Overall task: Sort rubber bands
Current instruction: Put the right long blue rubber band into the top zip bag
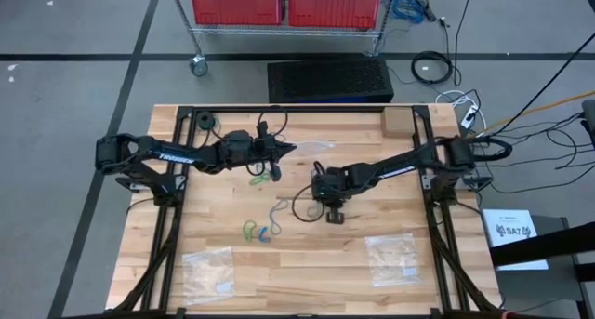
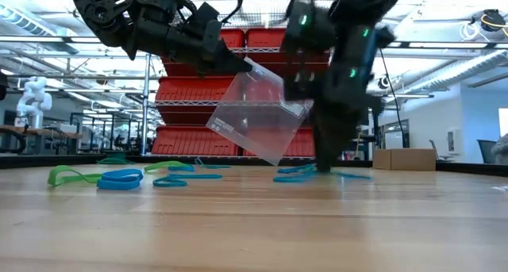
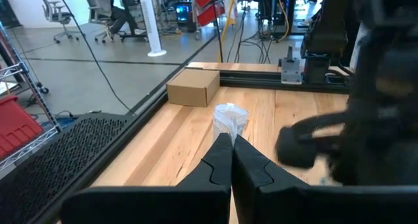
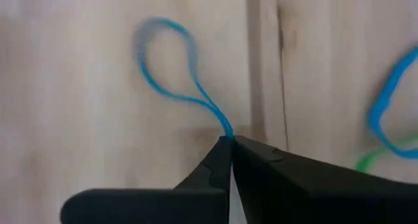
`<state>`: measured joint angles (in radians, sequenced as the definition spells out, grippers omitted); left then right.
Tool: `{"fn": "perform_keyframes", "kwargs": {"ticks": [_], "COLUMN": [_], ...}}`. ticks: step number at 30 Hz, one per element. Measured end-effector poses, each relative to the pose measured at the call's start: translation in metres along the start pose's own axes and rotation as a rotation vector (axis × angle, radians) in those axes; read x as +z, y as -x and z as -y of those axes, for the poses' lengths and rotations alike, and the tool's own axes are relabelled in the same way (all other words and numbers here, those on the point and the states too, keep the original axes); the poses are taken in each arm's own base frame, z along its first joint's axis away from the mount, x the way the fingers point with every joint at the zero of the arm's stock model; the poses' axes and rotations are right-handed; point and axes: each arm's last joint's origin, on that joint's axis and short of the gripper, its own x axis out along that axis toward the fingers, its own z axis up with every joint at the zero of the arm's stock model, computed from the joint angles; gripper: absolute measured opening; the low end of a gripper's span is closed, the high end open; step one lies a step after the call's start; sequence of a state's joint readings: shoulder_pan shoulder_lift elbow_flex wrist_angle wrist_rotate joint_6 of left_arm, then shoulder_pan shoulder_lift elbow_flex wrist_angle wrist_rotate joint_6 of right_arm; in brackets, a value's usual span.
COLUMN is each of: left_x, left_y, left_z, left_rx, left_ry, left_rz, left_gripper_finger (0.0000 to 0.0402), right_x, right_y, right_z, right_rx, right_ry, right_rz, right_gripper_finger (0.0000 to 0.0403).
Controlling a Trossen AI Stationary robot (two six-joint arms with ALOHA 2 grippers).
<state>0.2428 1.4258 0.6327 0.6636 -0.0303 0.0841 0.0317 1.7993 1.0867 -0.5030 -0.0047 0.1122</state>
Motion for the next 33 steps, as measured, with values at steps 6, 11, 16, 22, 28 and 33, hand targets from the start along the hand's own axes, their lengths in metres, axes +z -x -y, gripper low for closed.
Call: {"fn": "perform_keyframes", "kwargs": {"ticks": [6, 11, 16, 22, 28, 33], "left_x": [0.000, 0.000, 0.000, 0.001, 0.002, 0.002], "left_y": [0.000, 0.000, 0.000, 0.000, 0.000, 0.000], "left_z": [0.001, 0.001, 0.002, 0.003, 0.007, 0.008], "left_rx": [-0.003, -0.007, -0.029, -0.034, -0.049, -0.052], "left_ry": [0.000, 0.019, 0.026, 0.026, 0.024, 0.024], "left_rz": [0.000, 0.002, 0.005, 0.007, 0.013, 0.014], "left_gripper_finger": [0.0000, 0.0000, 0.0000, 0.0000, 0.0000, 0.0000], "right_x": [0.016, 0.026, 0.038, 0.048, 0.051, 0.055], "right_y": [0.055, 0.106, 0.147, 0.172, 0.171, 0.156], "right_z": [-0.002, -0.007, -0.010, -0.005, 0.006, 0.009], "right_rx": [-0.123, -0.286, -0.461, -0.681, -0.773, -0.798], "right_ry": [0.004, 0.014, 0.045, 0.104, 0.150, 0.206], "right_rz": [0.150, 0.233, 0.287, 0.306, 0.258, 0.198], "right_gripper_finger": [0.0000, 0.0000, 0.0000, 0.0000, 0.0000, 0.0000]}}
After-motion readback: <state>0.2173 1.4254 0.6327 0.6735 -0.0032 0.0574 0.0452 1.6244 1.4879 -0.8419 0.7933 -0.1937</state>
